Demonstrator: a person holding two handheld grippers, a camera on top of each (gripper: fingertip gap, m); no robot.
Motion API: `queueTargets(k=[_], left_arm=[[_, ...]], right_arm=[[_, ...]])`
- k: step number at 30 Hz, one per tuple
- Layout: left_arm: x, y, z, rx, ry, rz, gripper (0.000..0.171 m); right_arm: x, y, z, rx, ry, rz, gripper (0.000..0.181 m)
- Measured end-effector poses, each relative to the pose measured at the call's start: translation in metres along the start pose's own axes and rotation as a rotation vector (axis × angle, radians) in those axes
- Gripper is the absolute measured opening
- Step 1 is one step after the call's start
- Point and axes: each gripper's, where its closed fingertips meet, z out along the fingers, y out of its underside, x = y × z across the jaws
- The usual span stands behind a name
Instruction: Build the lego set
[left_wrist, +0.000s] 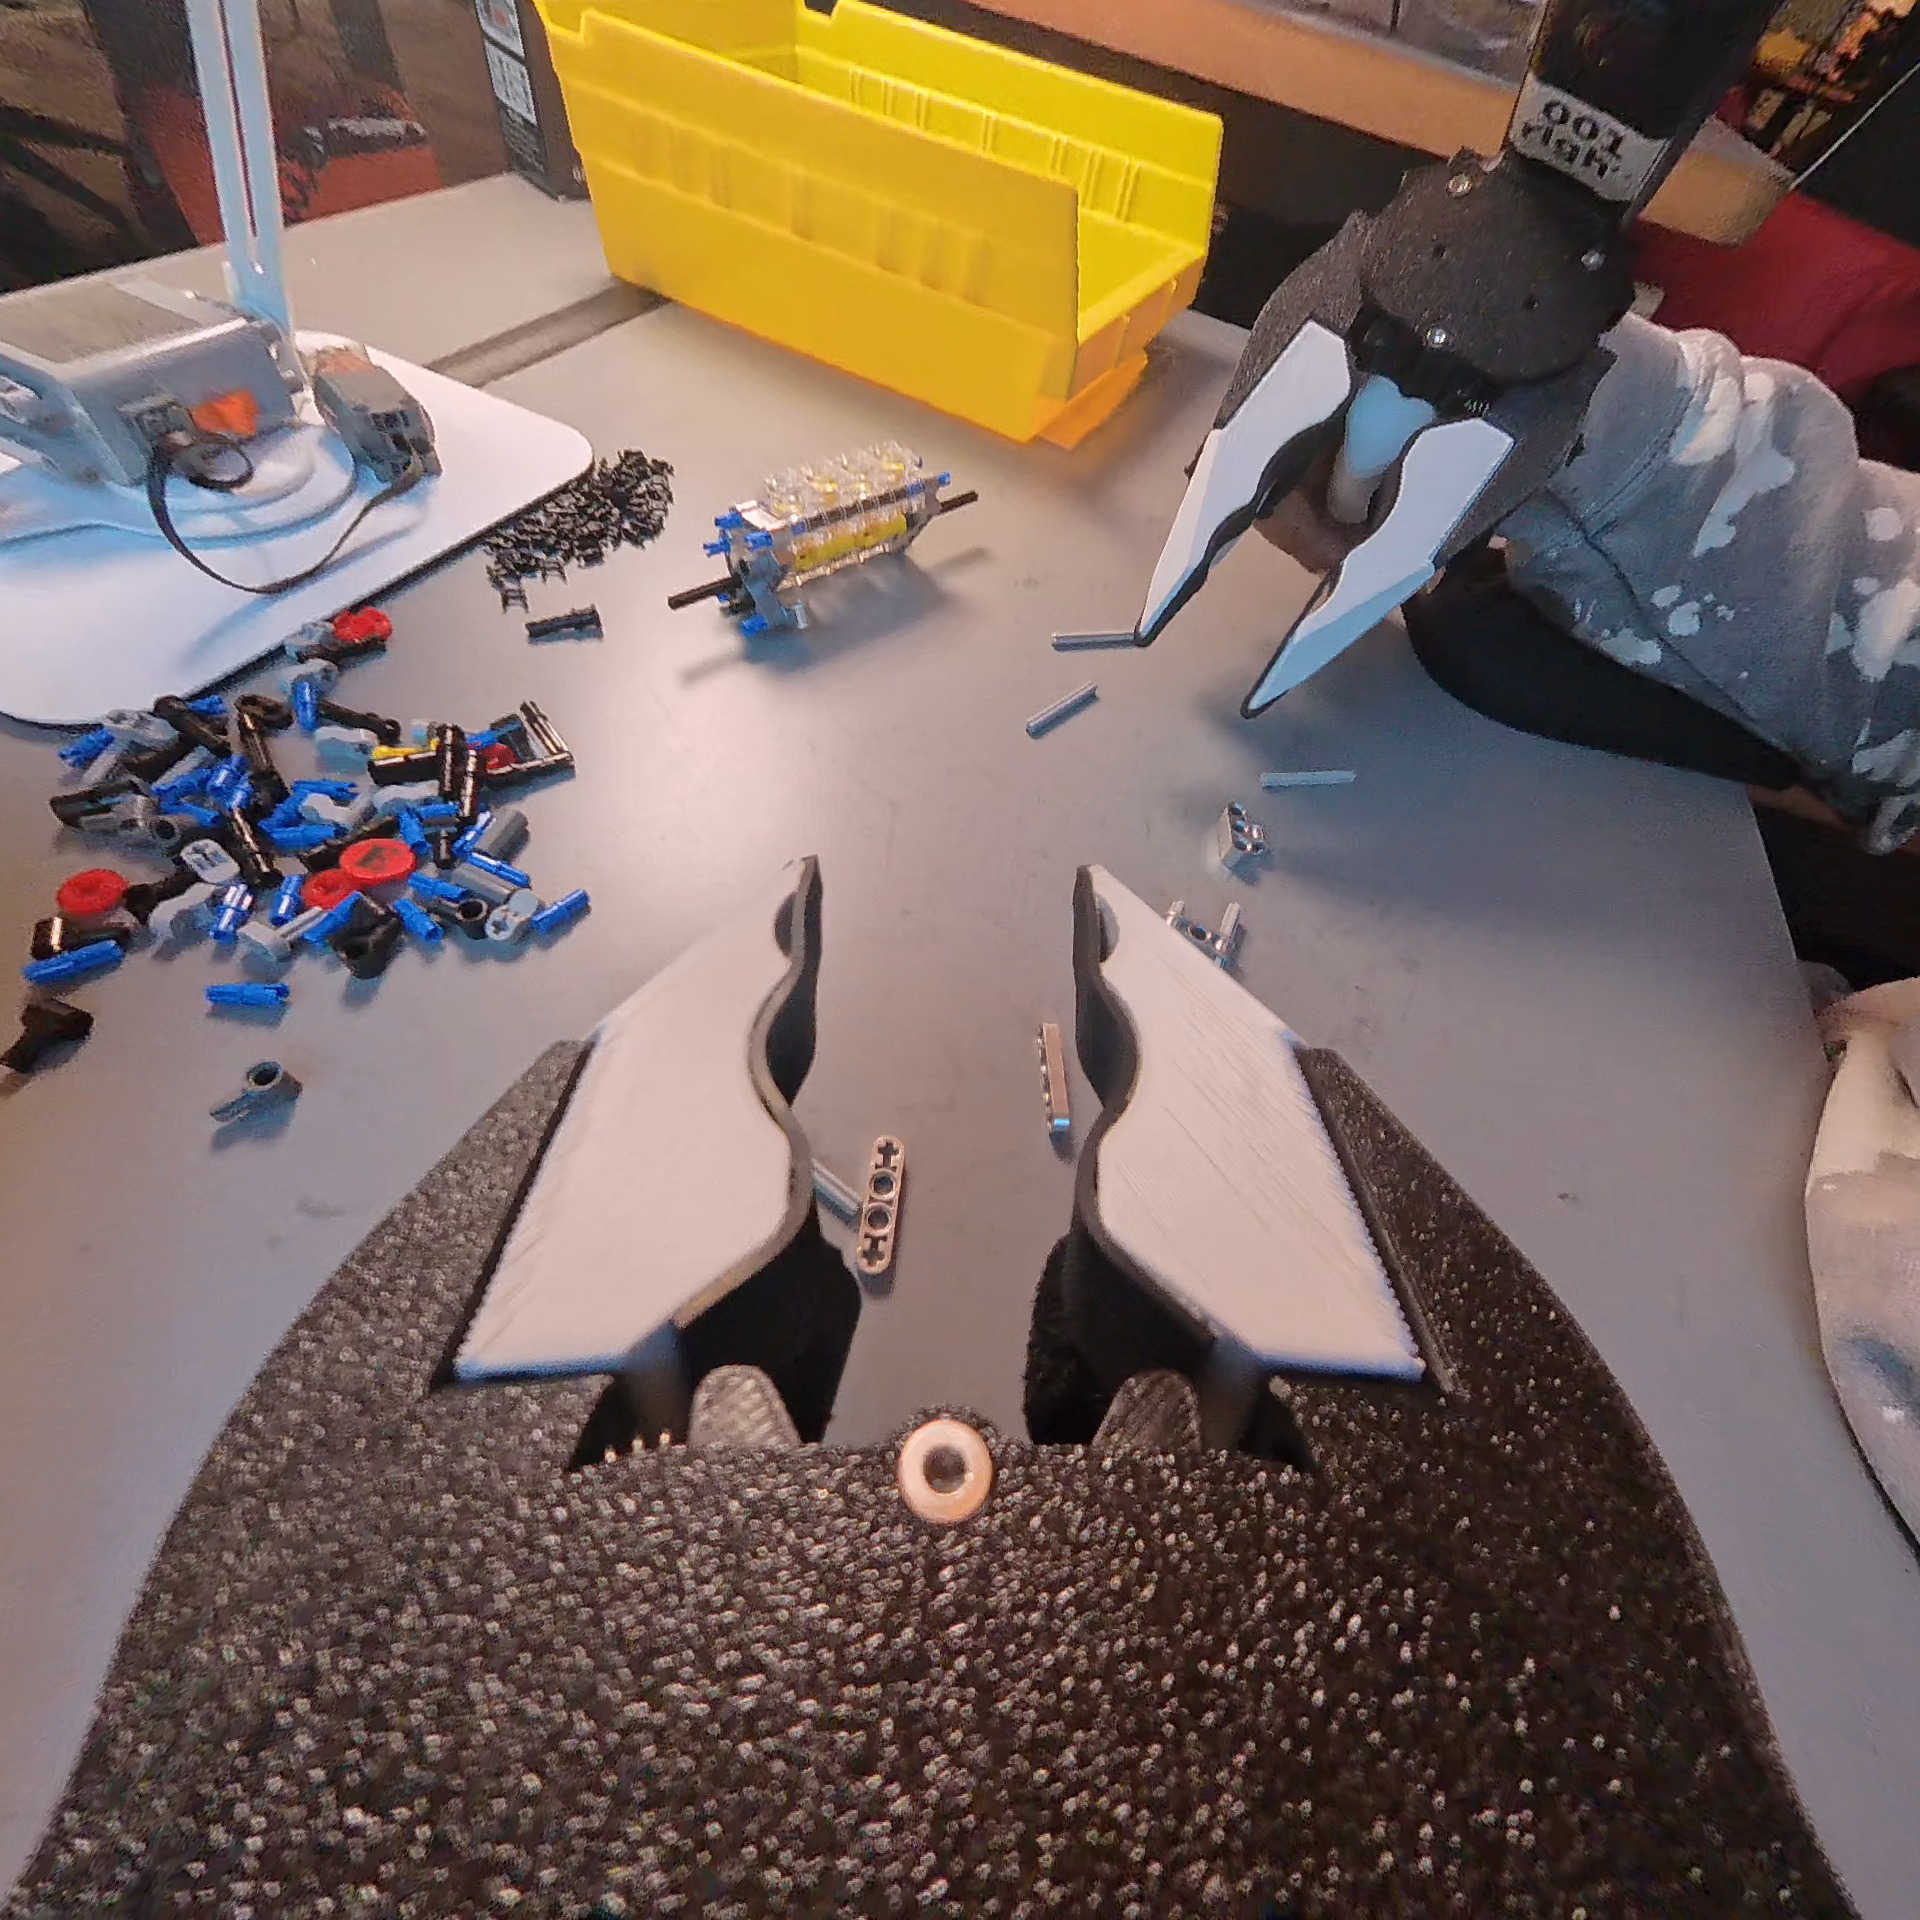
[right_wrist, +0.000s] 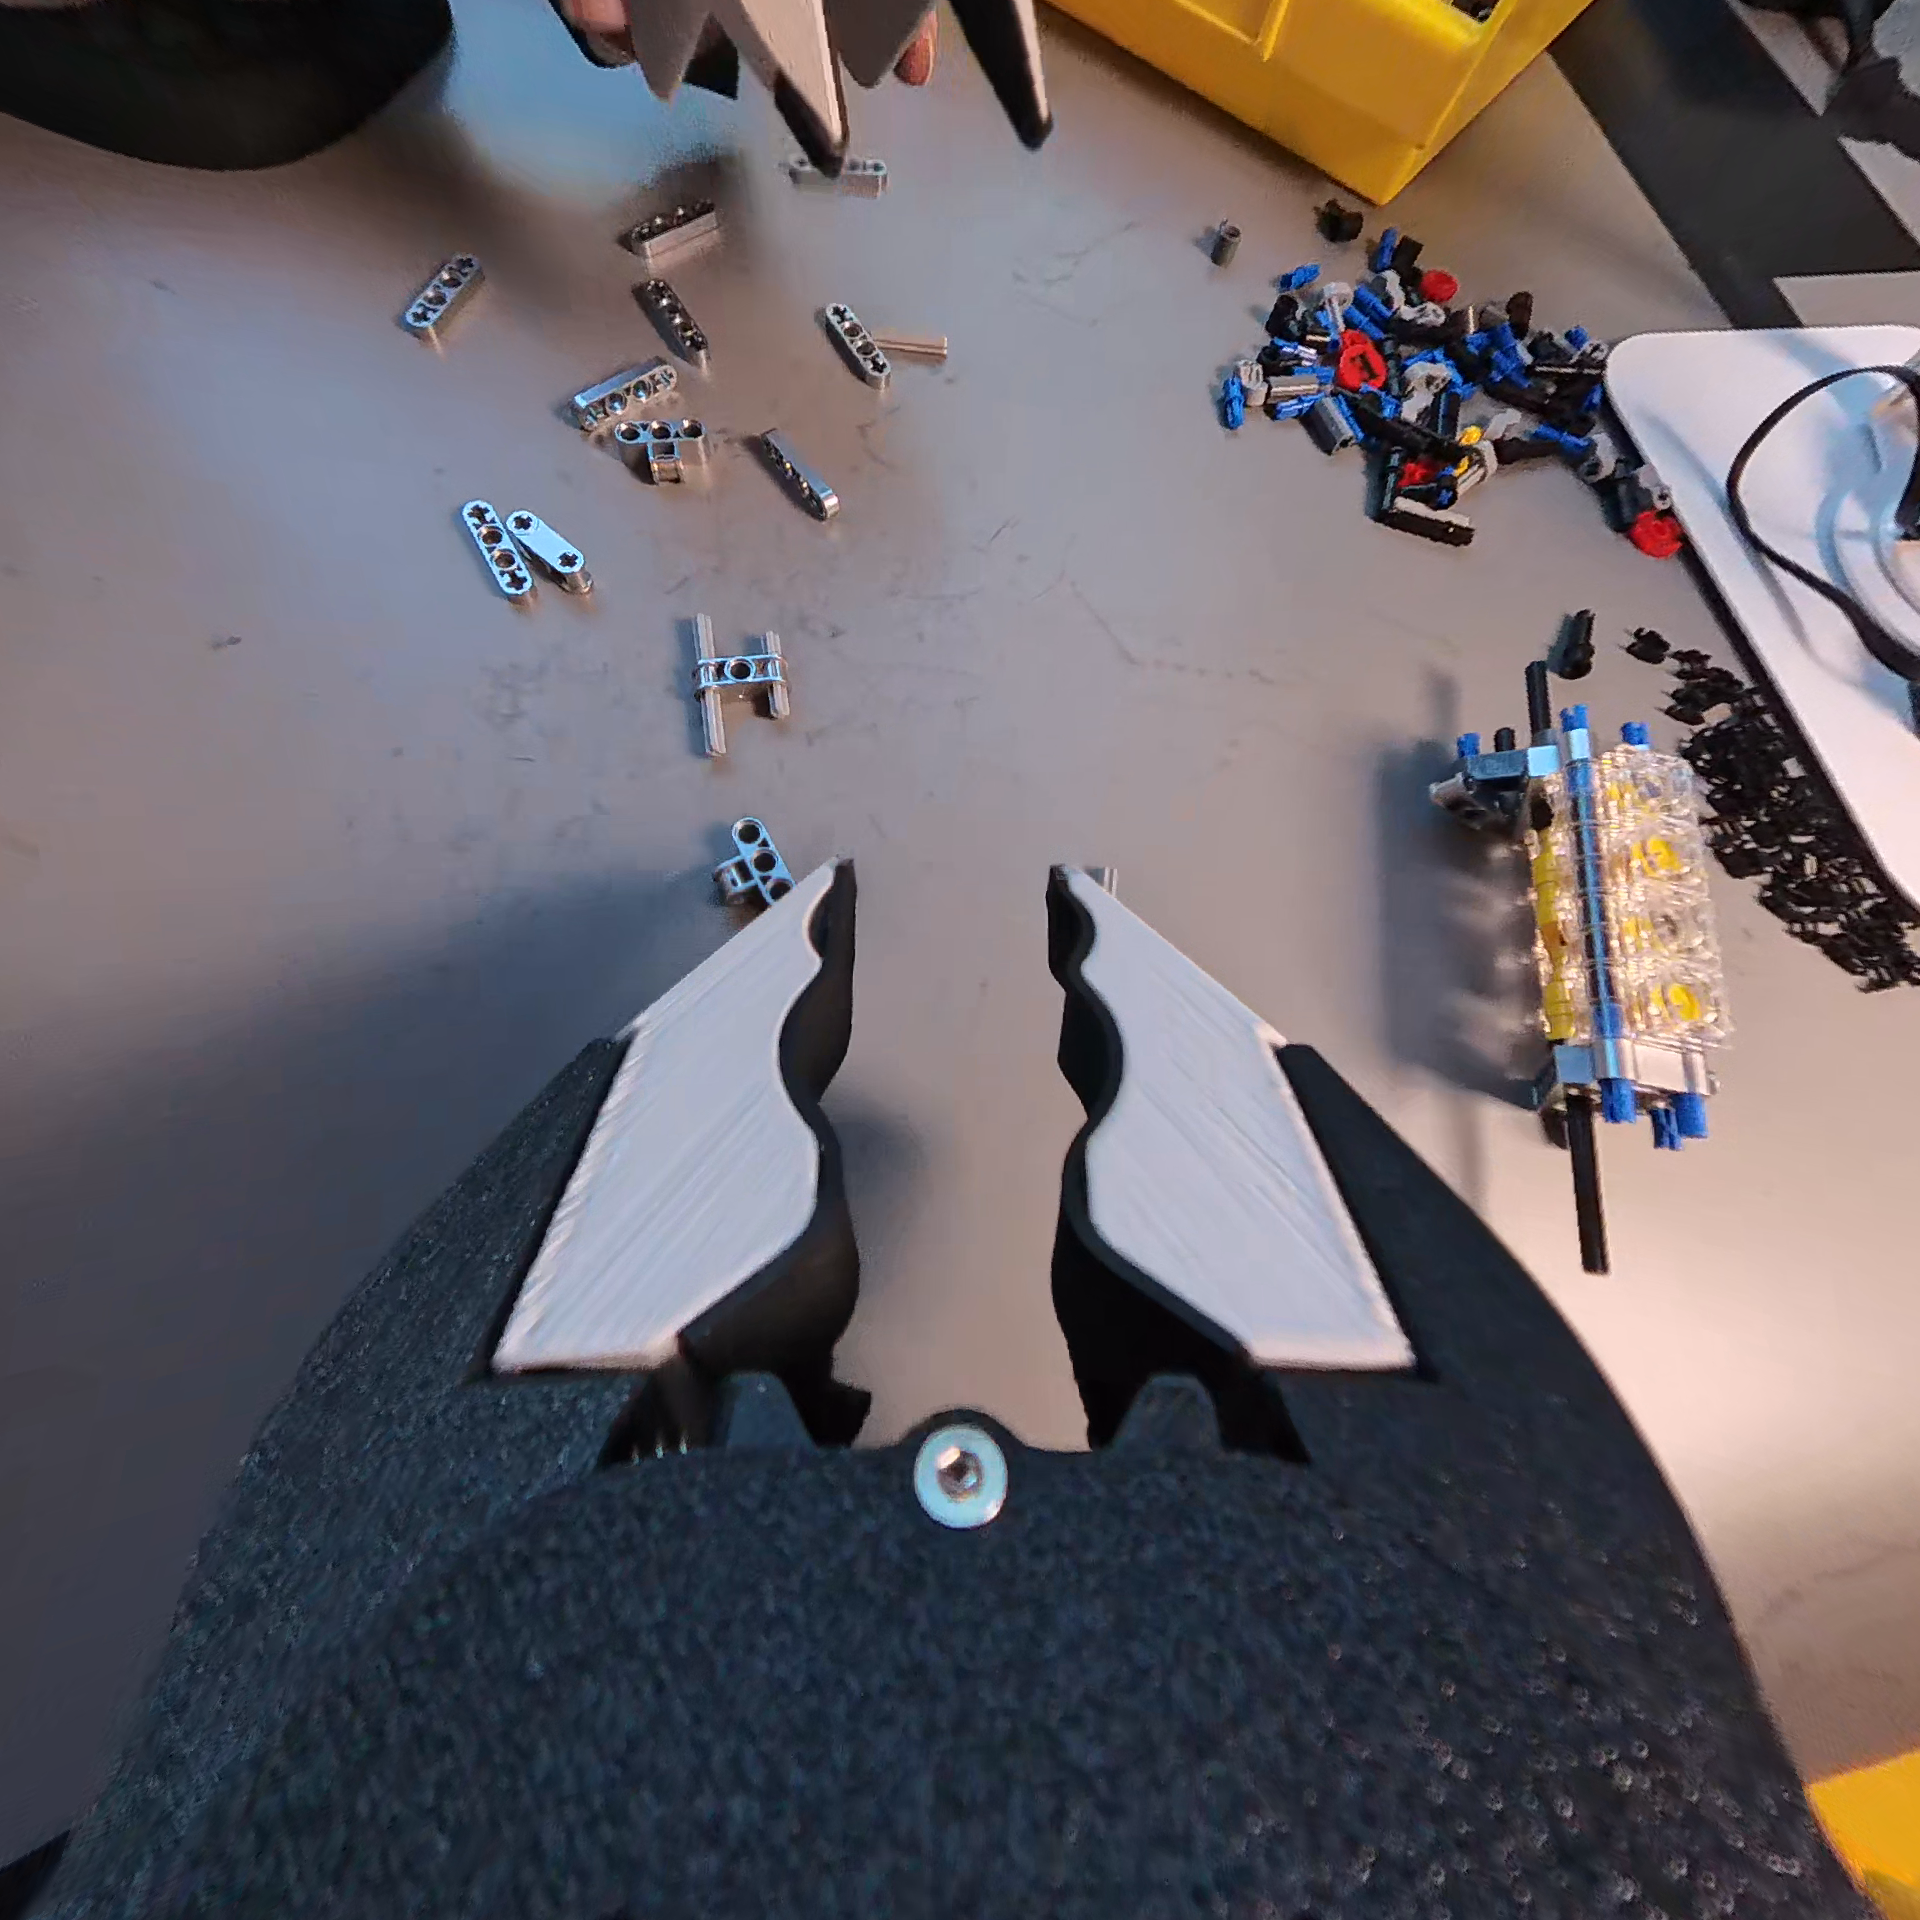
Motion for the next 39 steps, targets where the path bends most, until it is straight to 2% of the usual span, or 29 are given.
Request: queueTargets(k=[4, 8, 11, 13, 16, 26, 34, 39], left_arm=[[-0.004, -0.008, -0.002, 0.057, -0.038, 0.006, 0.051], [-0.008, -0.003, 0.000, 0.031, -0.057, 0.004, 0.050], [-0.010, 0.002, 0.003, 0.011, -0.066, 0.002, 0.049], [-0.012, 0.005, 0.006, 0.000, -0.069, 0.000, 0.049], [-0.012, 0.006, 0.007, -0.007, -0.074, 0.002, 0.049], [-0.011, 0.005, 0.006, -0.008, -0.079, 0.014, 0.045], [-0.009, 0.004, 0.006, -0.011, -0.089, 0.029, 0.043], [-0.005, 0.004, 0.006, -0.012, -0.077, 0.032, 0.042]], right_arm=[[-0.008, 0.004, -0.005, -0.025, -0.051, 0.008, 0.036], [-0.026, 0.018, -0.012, -0.117, -0.136, 0.031, 0.050], [-0.039, 0.025, -0.013, -0.175, -0.173, 0.015, 0.052], [-0.041, 0.034, -0.009, -0.236, -0.168, -0.012, 0.047], [-0.042, 0.043, -0.003, -0.286, -0.170, -0.033, 0.025], [-0.032, 0.042, 0.000, -0.262, -0.120, -0.049, 0.003], [-0.031, 0.037, 0.005, -0.221, -0.126, -0.059, 0.001], [-0.027, 0.018, 0.010, -0.112, -0.101, -0.071, 0.002]])
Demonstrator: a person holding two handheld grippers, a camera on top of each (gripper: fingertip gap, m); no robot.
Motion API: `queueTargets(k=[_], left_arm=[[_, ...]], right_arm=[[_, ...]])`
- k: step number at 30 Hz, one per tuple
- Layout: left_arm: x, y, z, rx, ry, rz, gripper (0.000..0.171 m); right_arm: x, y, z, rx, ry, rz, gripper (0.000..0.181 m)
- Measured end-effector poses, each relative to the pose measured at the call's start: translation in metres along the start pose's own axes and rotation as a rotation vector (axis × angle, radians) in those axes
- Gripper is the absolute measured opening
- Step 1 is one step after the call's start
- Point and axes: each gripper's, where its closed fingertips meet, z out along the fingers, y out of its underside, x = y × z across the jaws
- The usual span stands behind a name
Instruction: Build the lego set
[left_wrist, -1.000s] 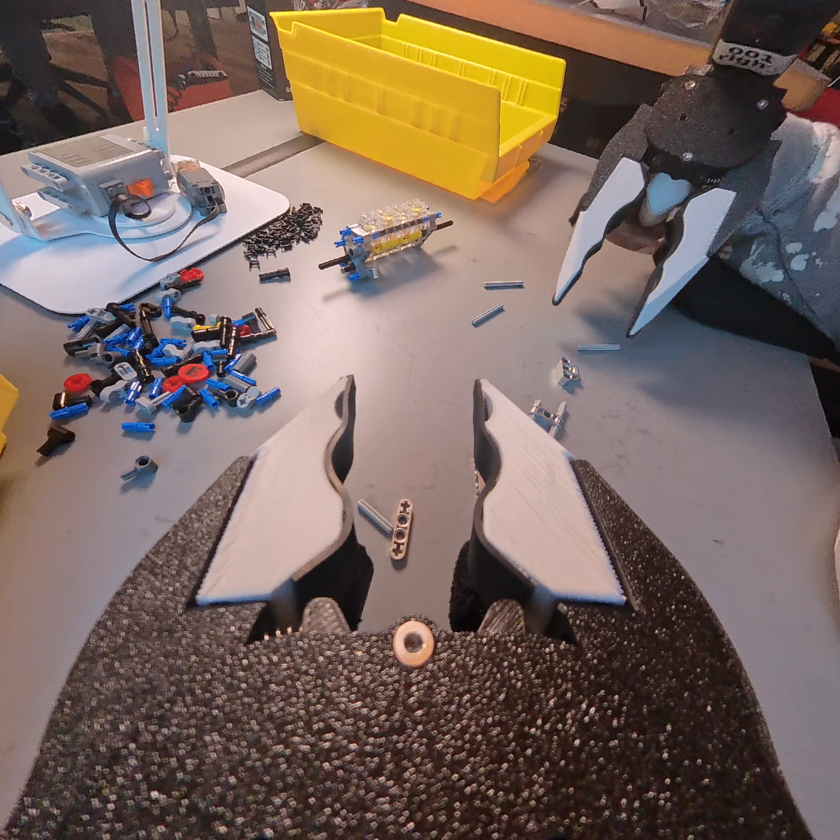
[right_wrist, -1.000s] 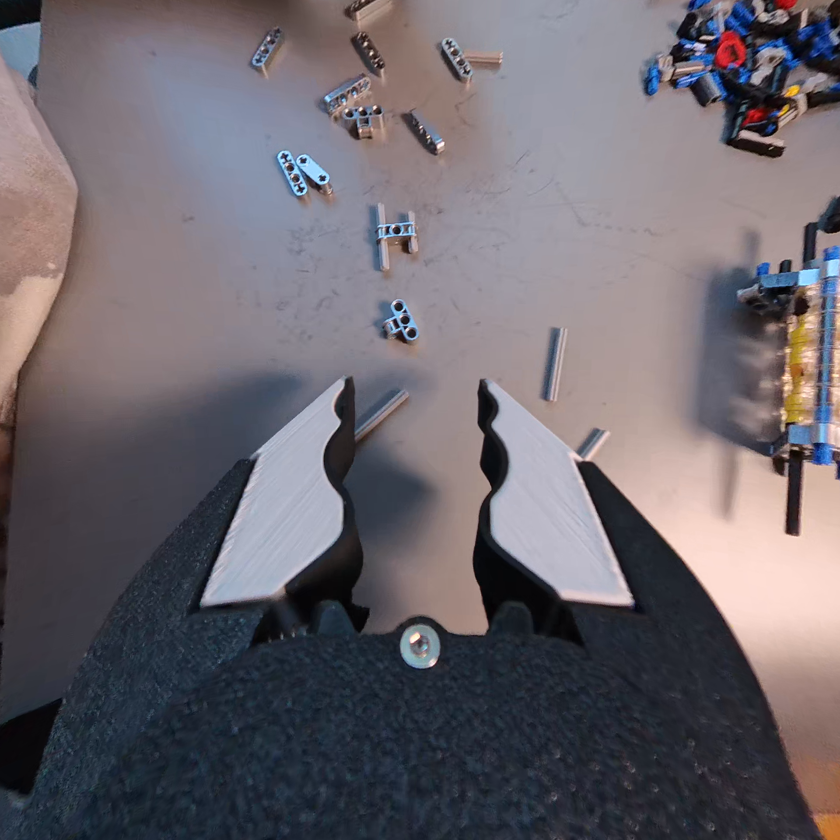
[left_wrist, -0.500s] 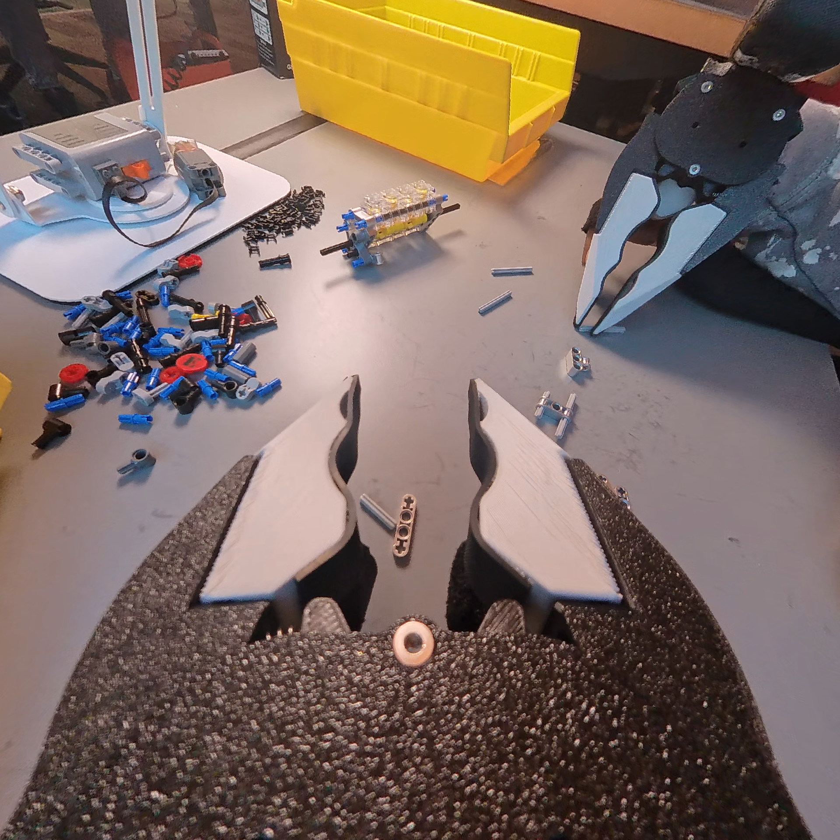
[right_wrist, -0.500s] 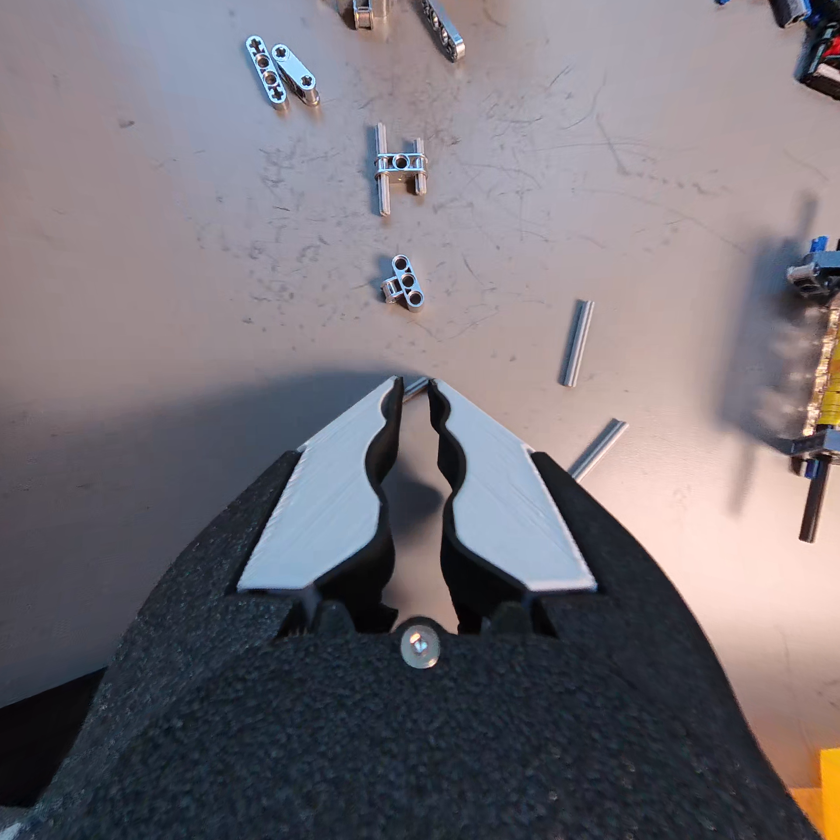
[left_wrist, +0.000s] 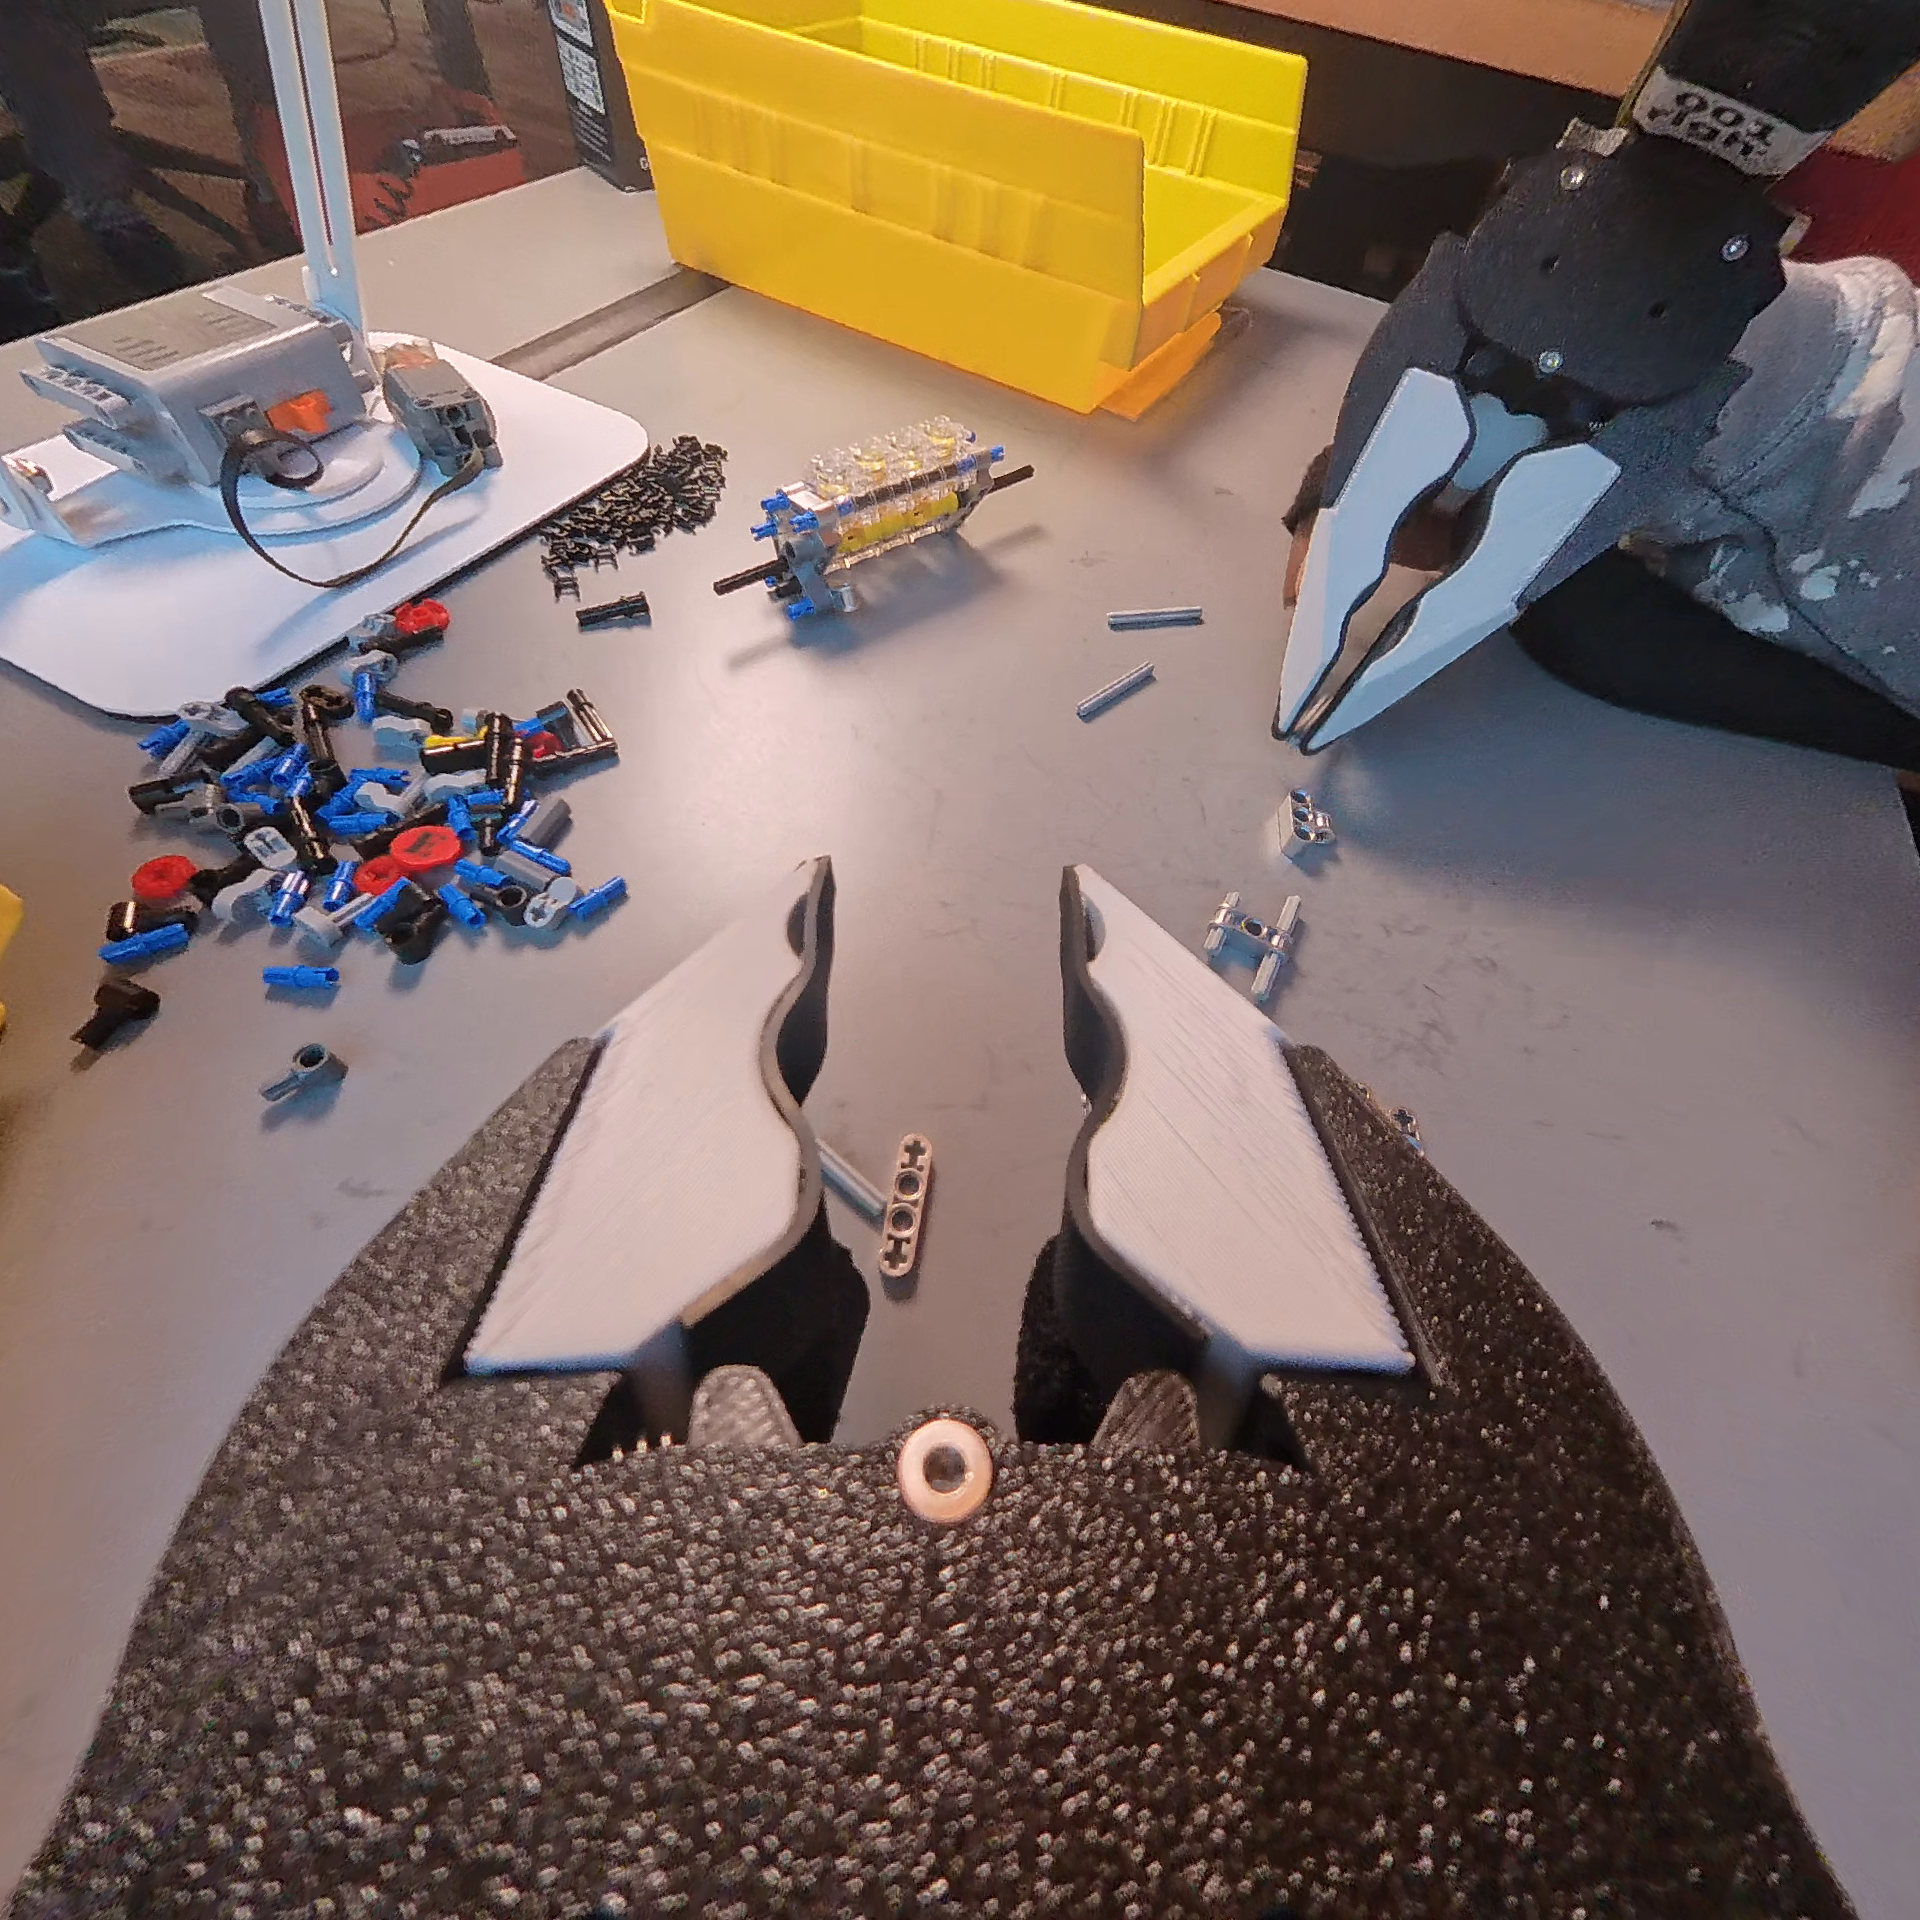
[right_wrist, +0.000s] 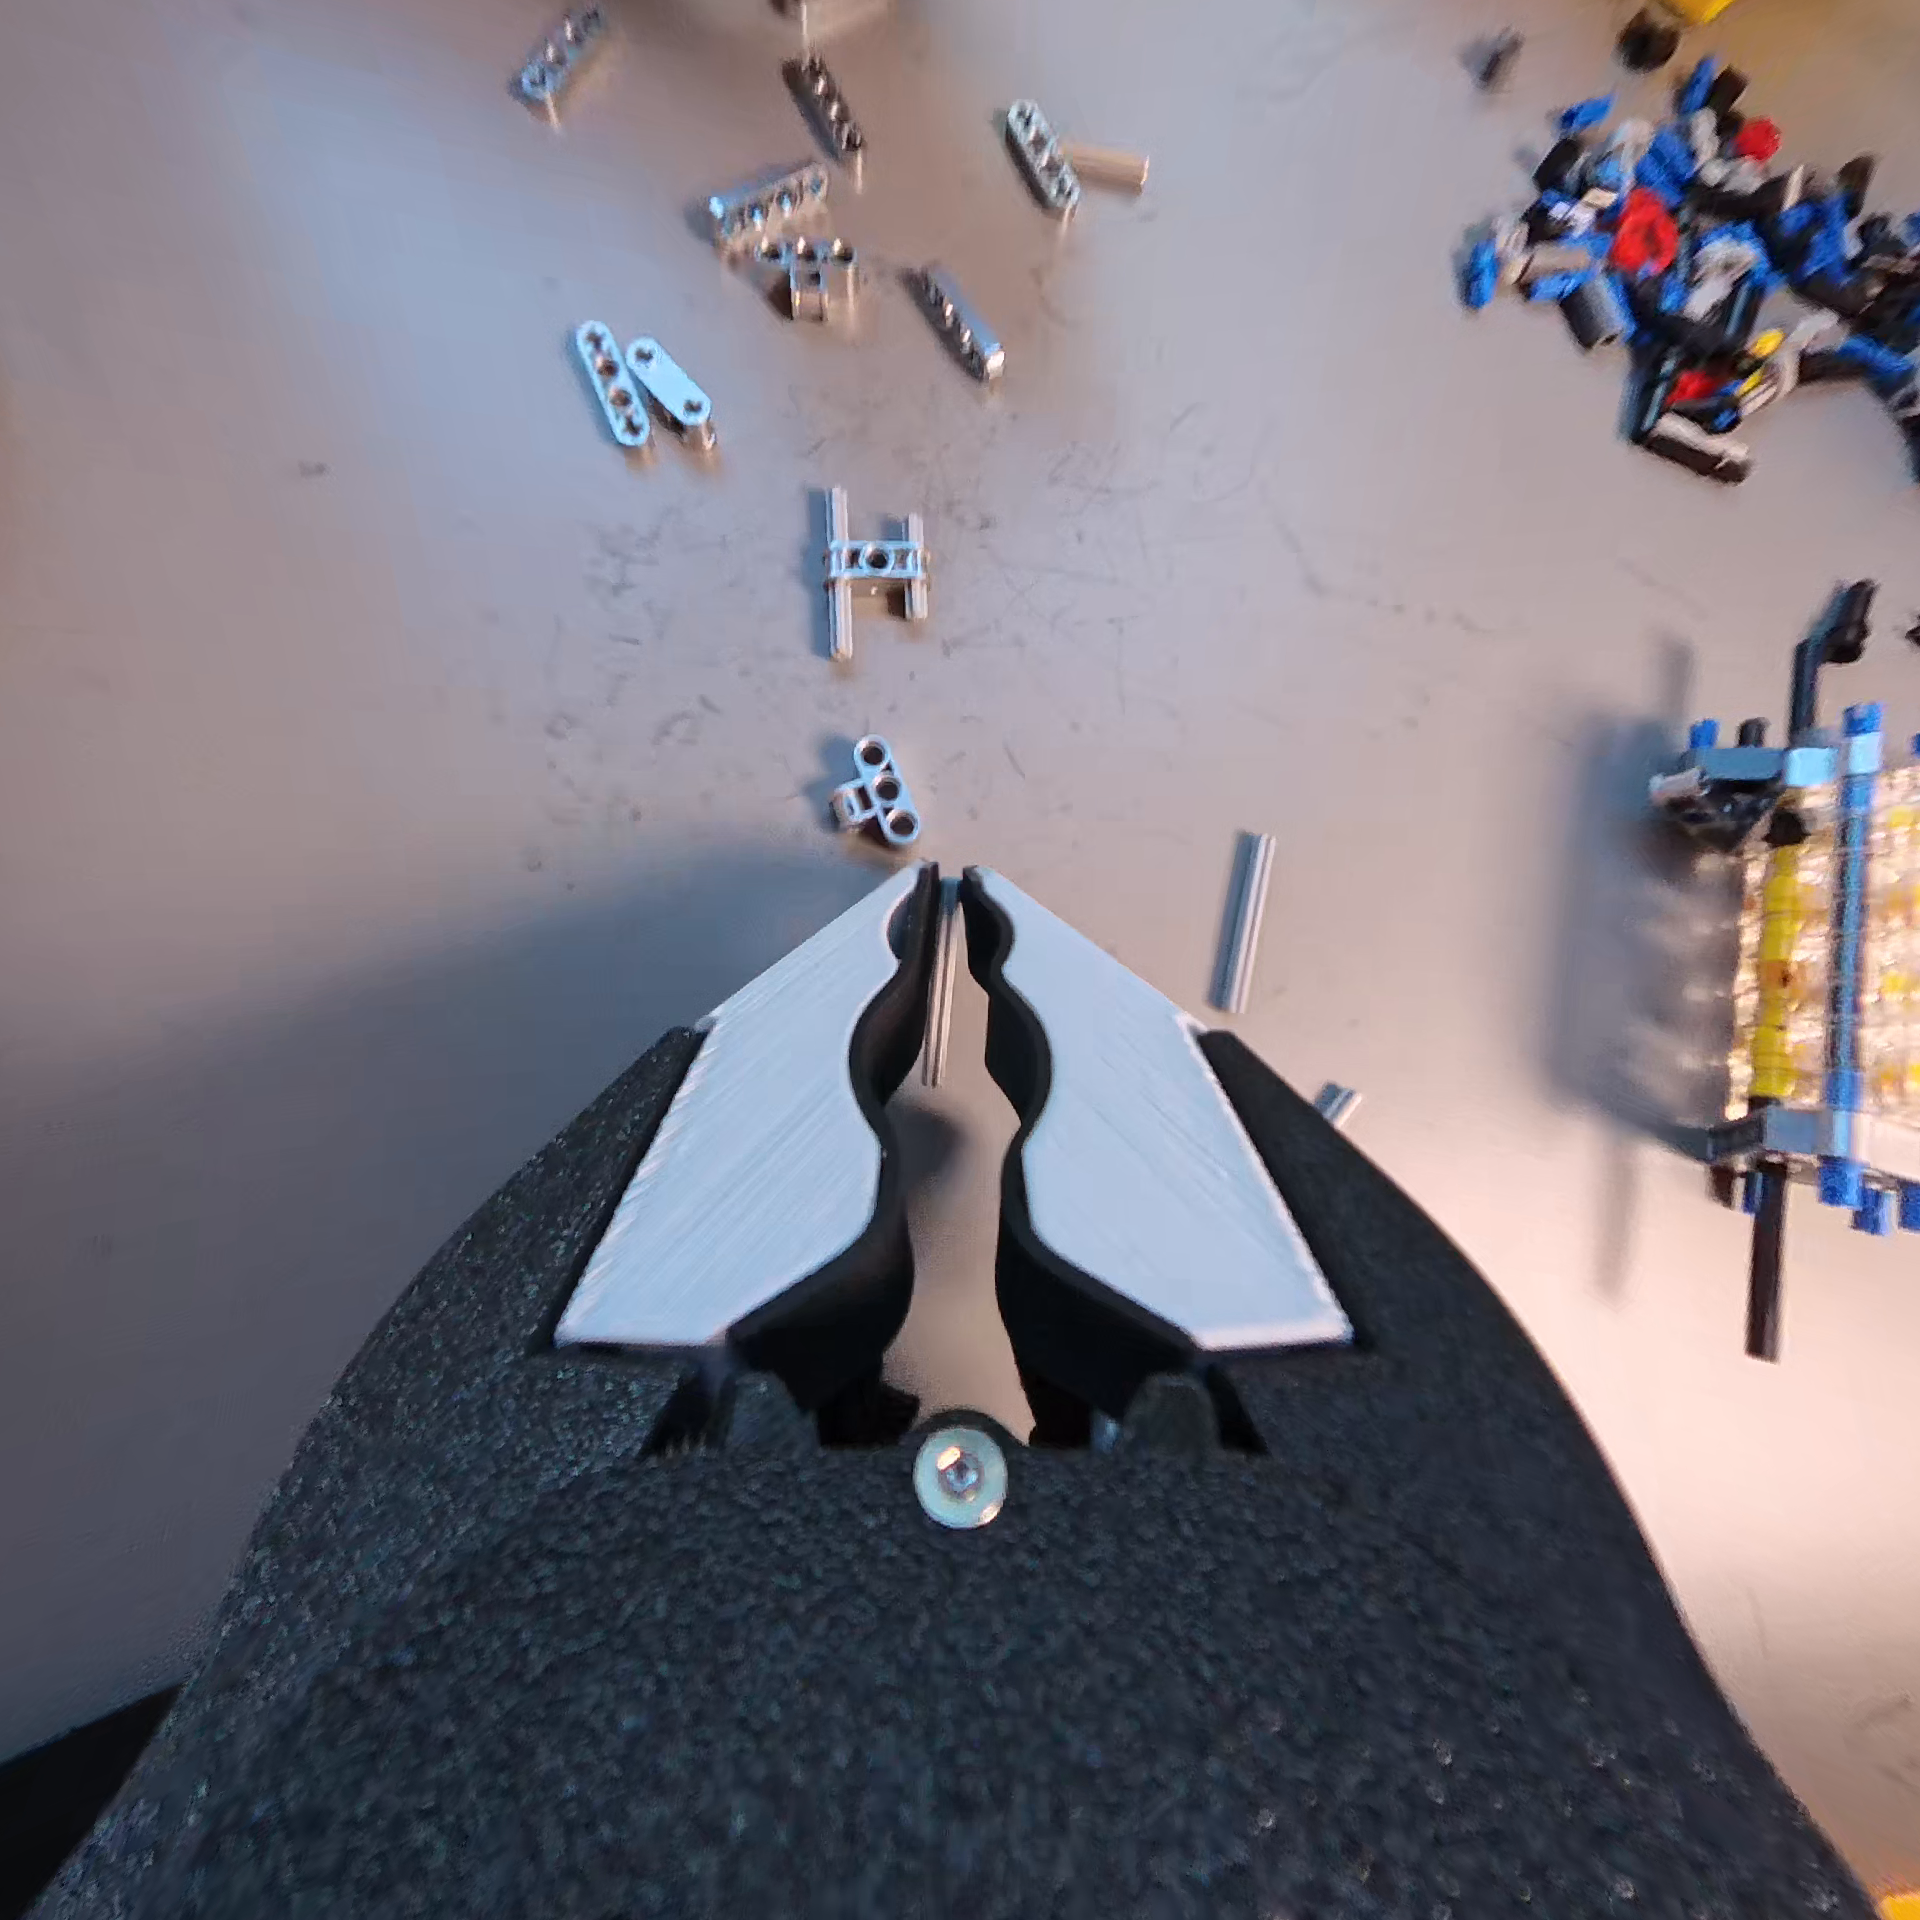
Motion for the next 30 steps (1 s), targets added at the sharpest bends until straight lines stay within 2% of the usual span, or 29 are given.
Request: queueTargets(k=[5, 16, 25, 28, 30], left_arm=[[0.004, 0.003, 0.002, -0.027, -0.014, 0.056, 0.042], [0.011, 0.010, 0.008, -0.069, 0.000, 0.105, 0.040], [0.016, 0.017, 0.012, -0.100, 0.017, 0.127, 0.038], [0.016, 0.018, 0.013, -0.103, 0.021, 0.124, 0.038], [0.016, 0.019, 0.013, -0.105, 0.026, 0.121, 0.038]], right_arm=[[0.006, -0.018, -0.002, 0.113, 0.019, 0.018, 0.002], [0.012, -0.005, 0.001, 0.063, 0.035, 0.034, 0.002], [-0.018, 0.007, 0.007, -0.027, -0.101, -0.020, 0.003], [-0.017, 0.002, 0.008, -0.018, -0.085, -0.022, 0.024], [-0.018, -0.004, 0.011, 0.002, -0.084, -0.021, 0.029]])
